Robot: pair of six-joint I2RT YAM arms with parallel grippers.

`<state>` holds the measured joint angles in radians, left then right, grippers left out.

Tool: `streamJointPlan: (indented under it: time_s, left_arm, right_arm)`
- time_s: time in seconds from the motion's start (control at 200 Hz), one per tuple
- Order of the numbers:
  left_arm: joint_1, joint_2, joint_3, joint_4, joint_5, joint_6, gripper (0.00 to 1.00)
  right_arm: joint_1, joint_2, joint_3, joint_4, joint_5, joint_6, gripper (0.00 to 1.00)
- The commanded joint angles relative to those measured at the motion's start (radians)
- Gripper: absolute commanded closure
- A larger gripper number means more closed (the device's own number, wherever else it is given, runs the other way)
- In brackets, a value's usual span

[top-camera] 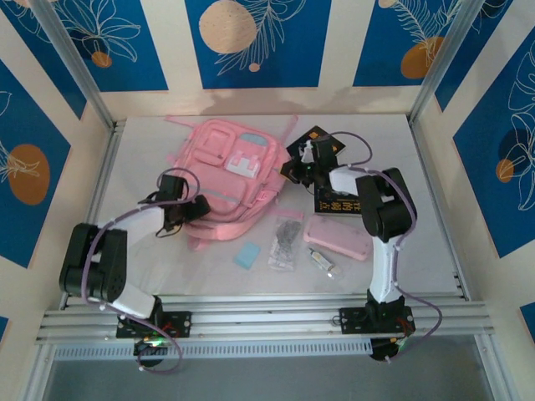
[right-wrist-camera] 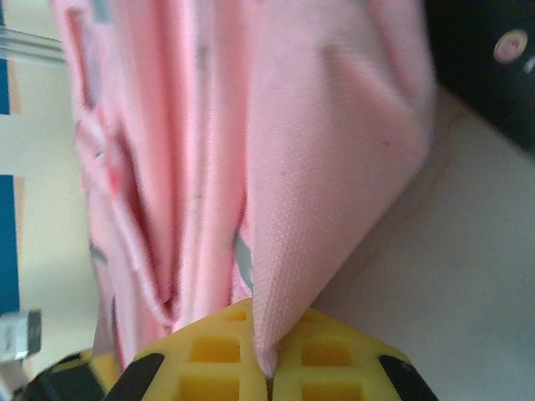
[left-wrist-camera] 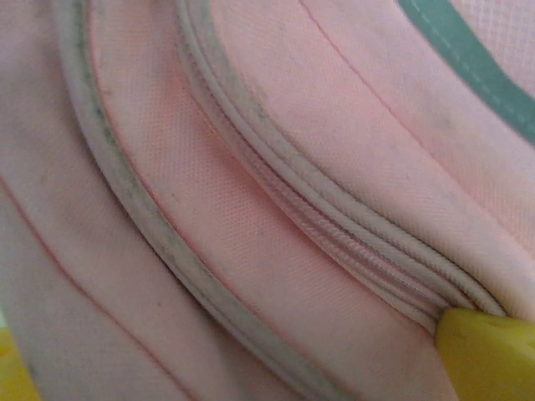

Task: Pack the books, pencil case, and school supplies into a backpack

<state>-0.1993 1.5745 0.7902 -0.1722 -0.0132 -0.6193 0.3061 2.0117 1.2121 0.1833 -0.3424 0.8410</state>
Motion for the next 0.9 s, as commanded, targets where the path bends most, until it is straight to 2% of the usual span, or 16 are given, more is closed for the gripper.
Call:
streamJointPlan:
  time_s: [0.0, 0.185, 0.39, 0.535, 0.68, 0.775, 0.895]
  left_arm:
    - [-0.013, 0.170, 0.133, 0.118, -0.001, -0.003, 0.00]
    - [-0.011, 0.303, 0.413, 0.042, 0.013, 0.116, 0.00]
    - [-0.013, 0.246, 0.553, -0.163, 0.067, 0.227, 0.00]
    - [-0.047, 0.067, 0.457, -0.204, 0.173, 0.224, 0.00]
    - [-0.160, -0.115, 0.324, -0.179, 0.197, 0.187, 0.05]
    - [-0.246, -0.193, 0.242, -0.113, 0.199, 0.128, 0.07]
    - [-0.336, -0.232, 0.122, 0.077, 0.222, 0.020, 0.15]
  right_arm:
    - [0.074, -0.140, -0.061, -0.036, -0.124, 0.027, 1.00]
    - [0.146, -0.203, -0.069, -0.144, -0.023, 0.128, 1.00]
    - [0.148, -0.216, -0.067, -0.094, 0.075, 0.301, 1.00]
    - [0.140, -0.190, -0.026, -0.076, 0.125, 0.376, 1.00]
    - [0.143, -0.148, 0.019, -0.072, 0.152, 0.430, 1.00]
    - [0.153, -0.125, 0.042, -0.070, 0.162, 0.458, 1.00]
    - [0.168, -0.112, 0.059, -0.072, 0.173, 0.482, 1.00]
